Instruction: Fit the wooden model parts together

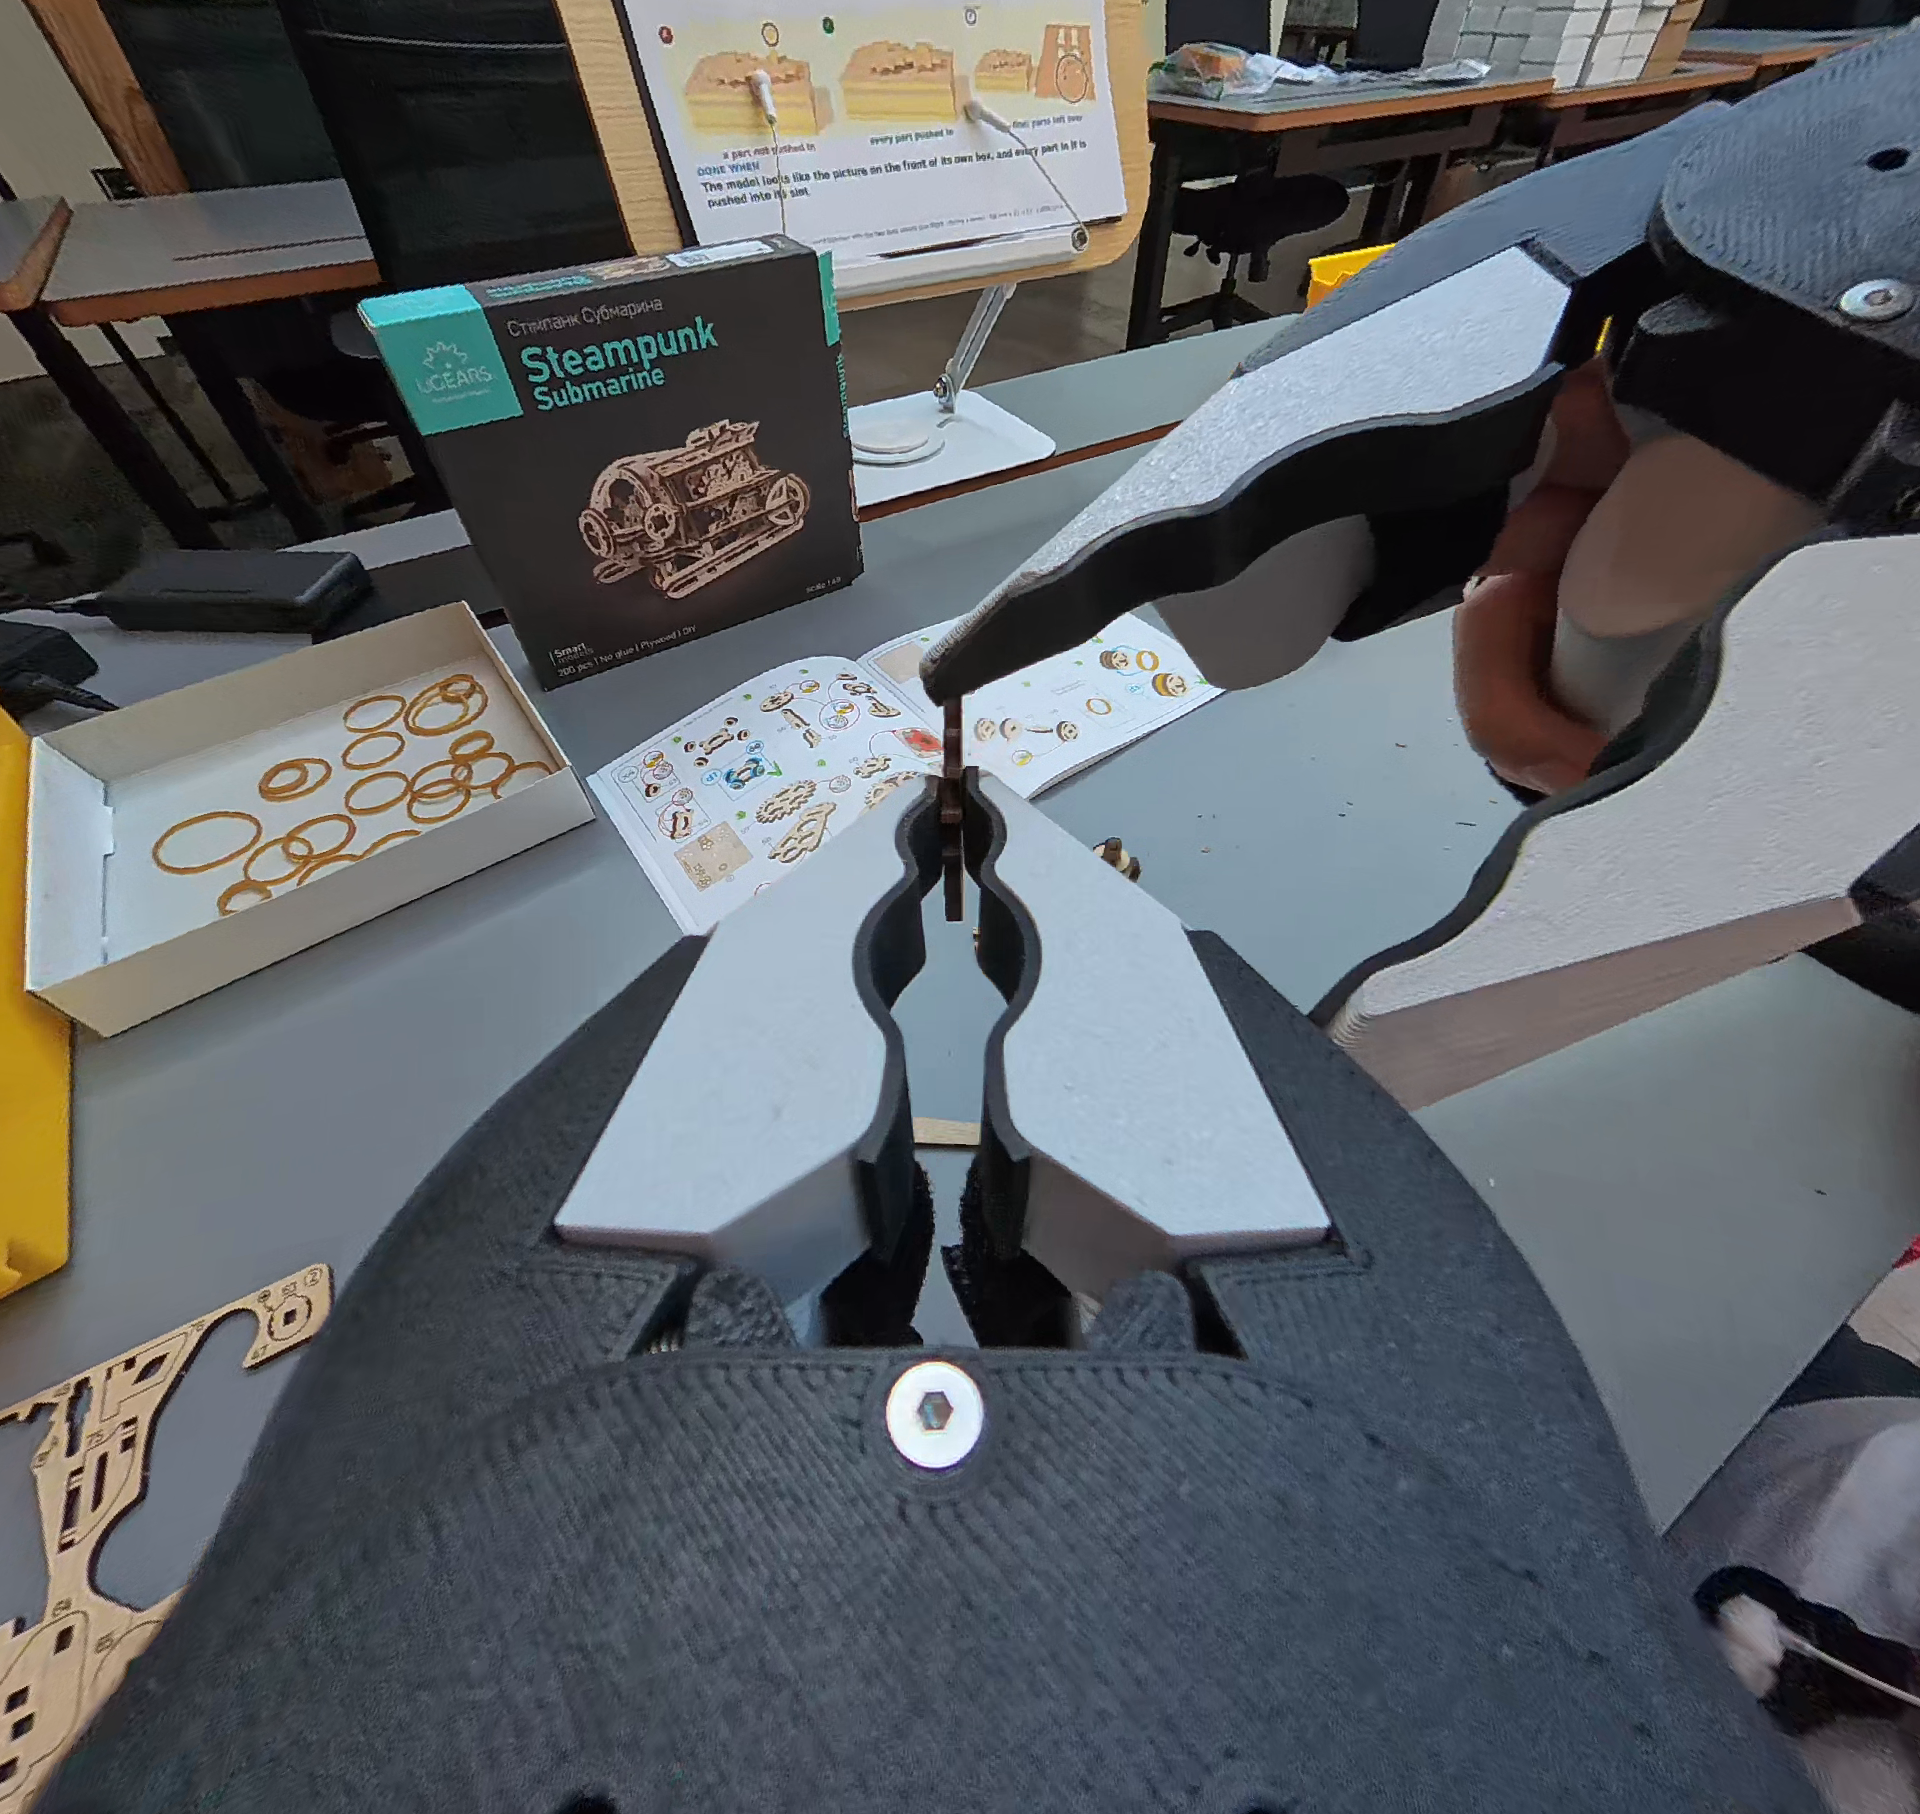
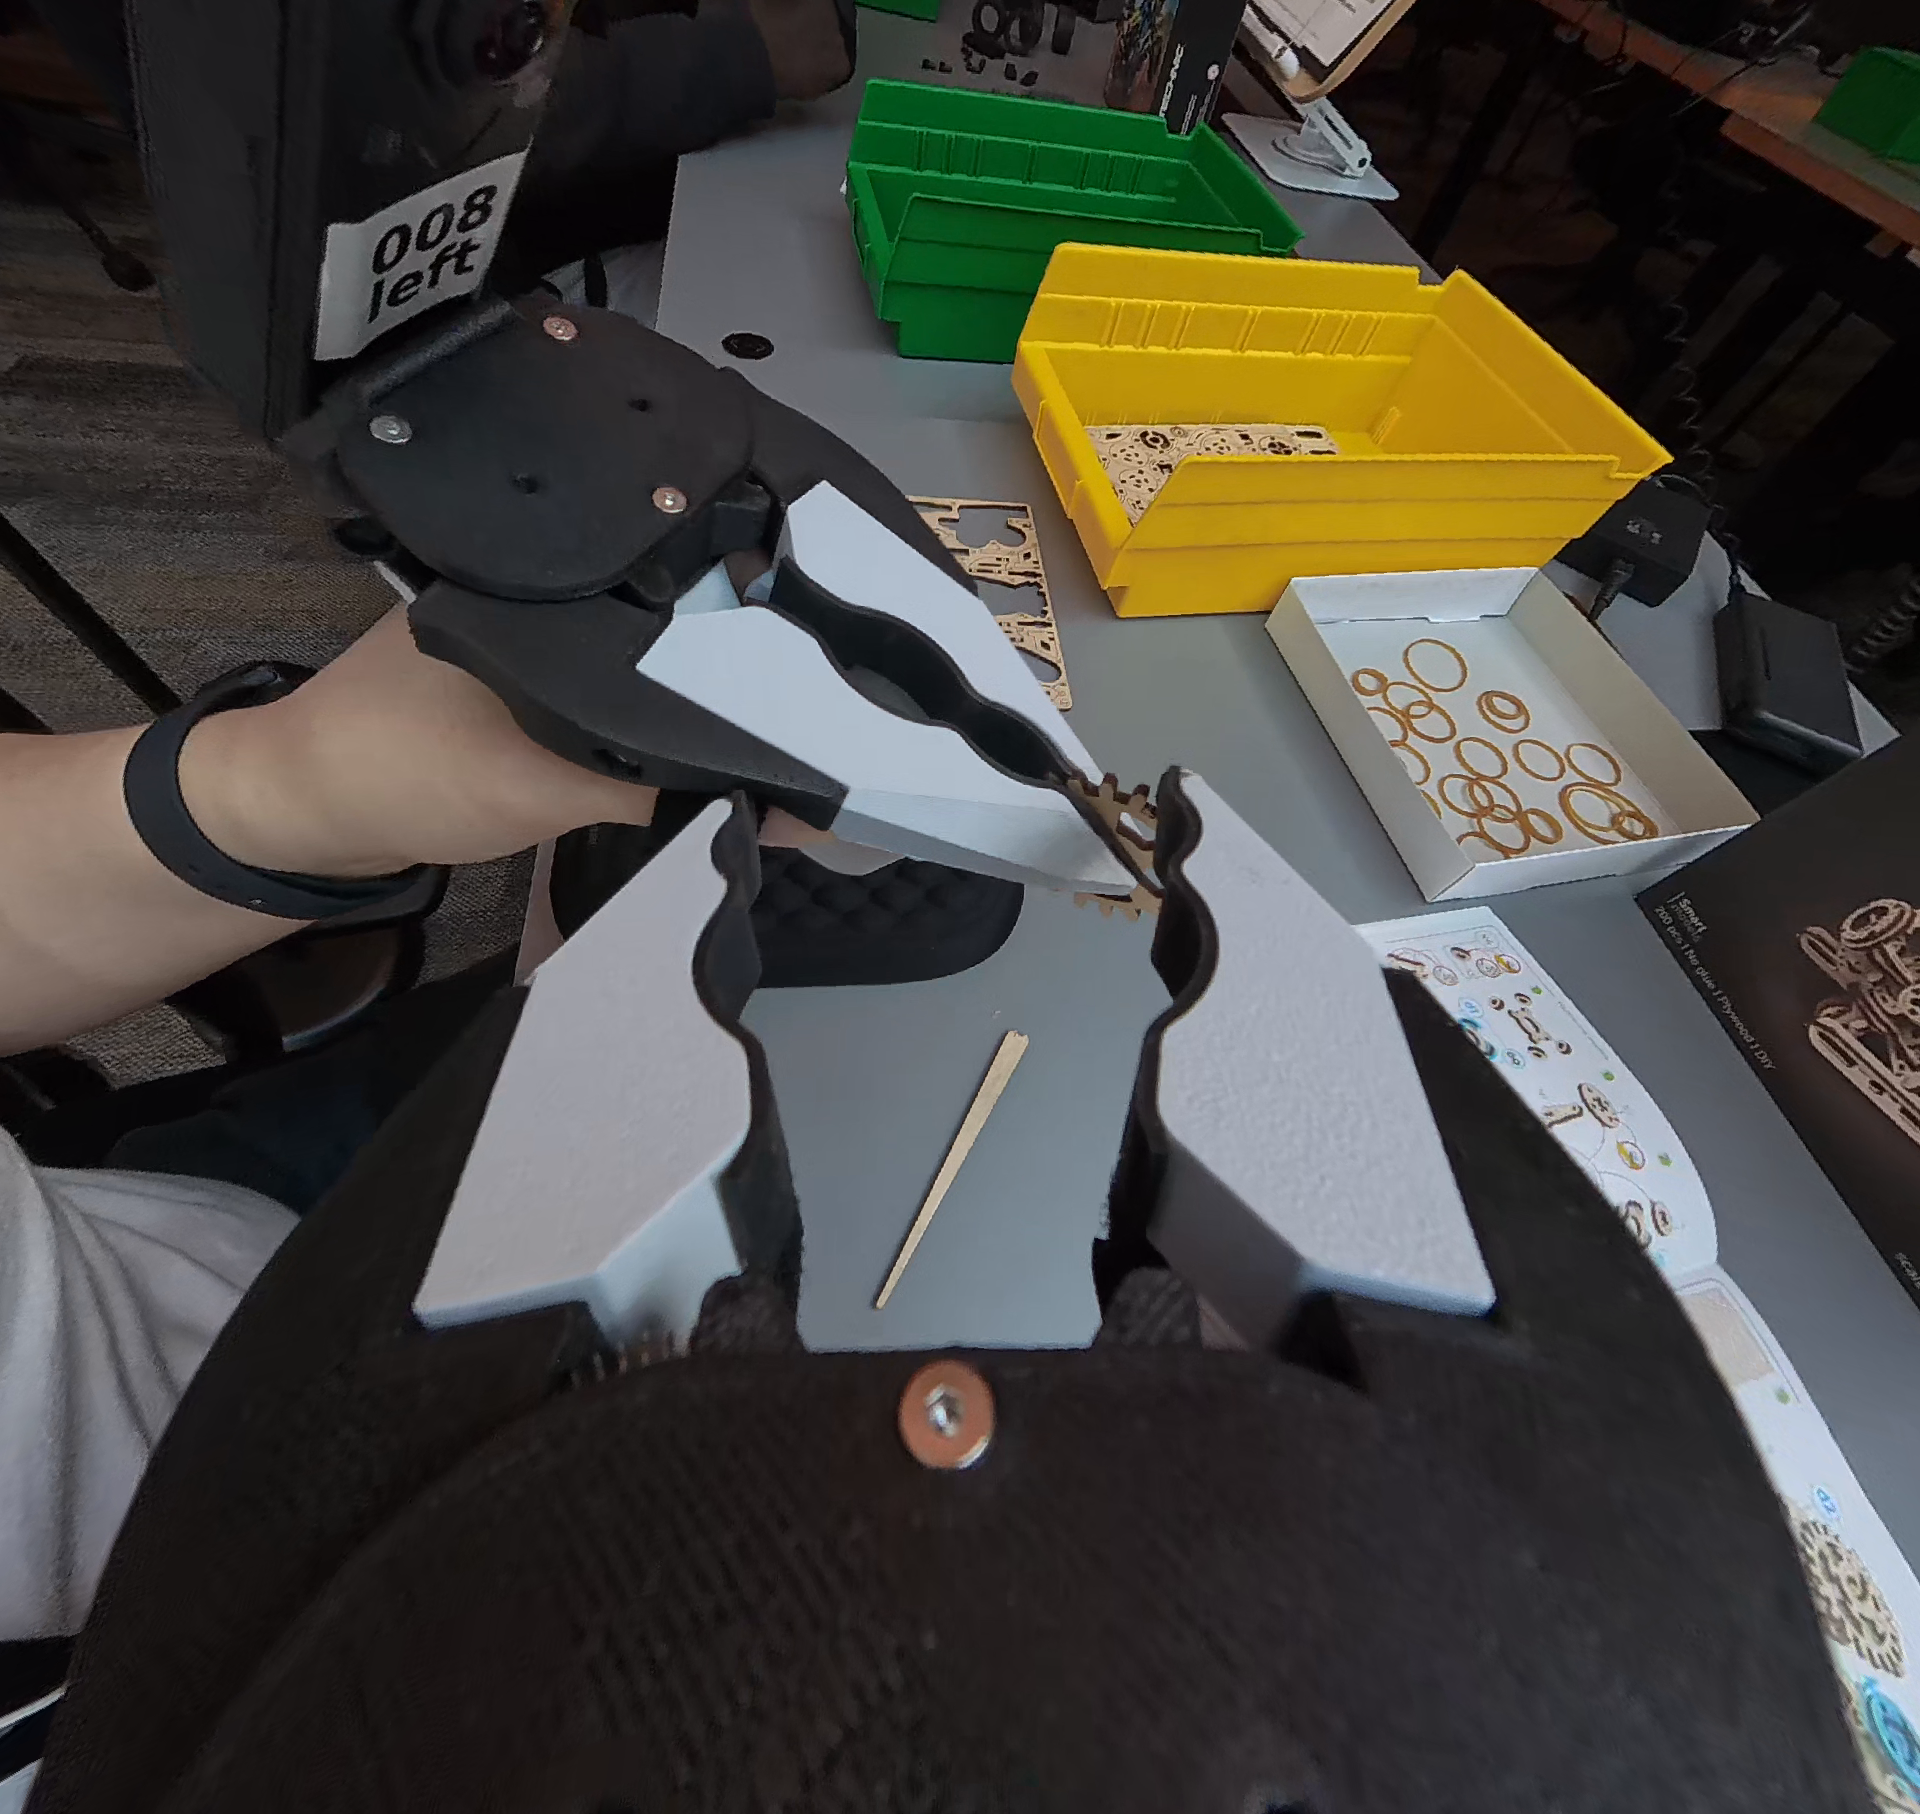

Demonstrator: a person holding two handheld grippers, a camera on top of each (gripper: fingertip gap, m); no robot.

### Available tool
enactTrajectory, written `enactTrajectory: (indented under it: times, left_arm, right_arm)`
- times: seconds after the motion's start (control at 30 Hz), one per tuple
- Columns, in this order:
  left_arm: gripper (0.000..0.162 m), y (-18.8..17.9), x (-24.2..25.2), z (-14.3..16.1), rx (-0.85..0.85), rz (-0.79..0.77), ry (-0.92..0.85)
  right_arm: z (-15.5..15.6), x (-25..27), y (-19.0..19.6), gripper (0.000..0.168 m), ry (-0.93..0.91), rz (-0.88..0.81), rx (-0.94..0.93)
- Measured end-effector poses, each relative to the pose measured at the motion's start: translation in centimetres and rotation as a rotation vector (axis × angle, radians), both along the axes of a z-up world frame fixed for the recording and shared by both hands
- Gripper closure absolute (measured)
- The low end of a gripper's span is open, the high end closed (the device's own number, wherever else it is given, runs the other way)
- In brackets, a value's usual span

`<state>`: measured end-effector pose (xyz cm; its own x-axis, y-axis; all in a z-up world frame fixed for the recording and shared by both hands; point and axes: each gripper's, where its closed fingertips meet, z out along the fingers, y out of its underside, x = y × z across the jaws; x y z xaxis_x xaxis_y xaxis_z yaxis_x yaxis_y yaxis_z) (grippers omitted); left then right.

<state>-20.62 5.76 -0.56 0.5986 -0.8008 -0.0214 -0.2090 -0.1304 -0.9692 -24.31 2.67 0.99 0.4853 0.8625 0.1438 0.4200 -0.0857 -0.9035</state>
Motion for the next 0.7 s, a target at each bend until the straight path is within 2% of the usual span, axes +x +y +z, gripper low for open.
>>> enactTrajectory:
  times: [0.17,0.2,0.23,0.27,0.33,0.43,0.57,0.7]
  left_arm:
    - [0.162,0.6,-0.3,-0.3,0.05,0.055,0.07]
    - [0.162,0.8,-0.5,-0.1,0.076,0.075,0.09]
    - [0.162,1.0,-0.7,-0.2,0.093,0.088,0.133]
    - [0.162,1.0,-0.6,-0.3,0.101,0.079,0.163]
    - [0.162,0.5,0.0,0.1,0.102,0.029,0.128]
    - [0.162,0.1,0.2,0.5,0.047,-0.022,0.048]
    - [0.162,-0.1,0.2,0.9,0.059,-0.04,0.003]
    - [0.162,-0.5,0.3,1.0,0.099,-0.057,-0.004]
  right_arm:
    - [-0.4,0.2,0.0,0.099,-0.031,-0.026,-0.013]
    - [-0.9,-0.1,-0.6,0.101,-0.045,0.011,-0.048]
    - [-1.1,-0.5,-1.0,0.089,-0.035,0.036,-0.073]
    - [-1.4,-0.3,-0.8,0.092,-0.064,0.025,-0.056]
    - [-0.7,0.4,-0.1,0.099,-0.09,-0.006,0.014]
    - [0.6,0.9,-0.4,0.097,-0.01,0.013,-0.059]
    - [2.2,1.1,-0.5,0.098,0.115,0.033,-0.118]
    - [1.7,0.5,-0.9,0.098,0.098,0.057,-0.113]
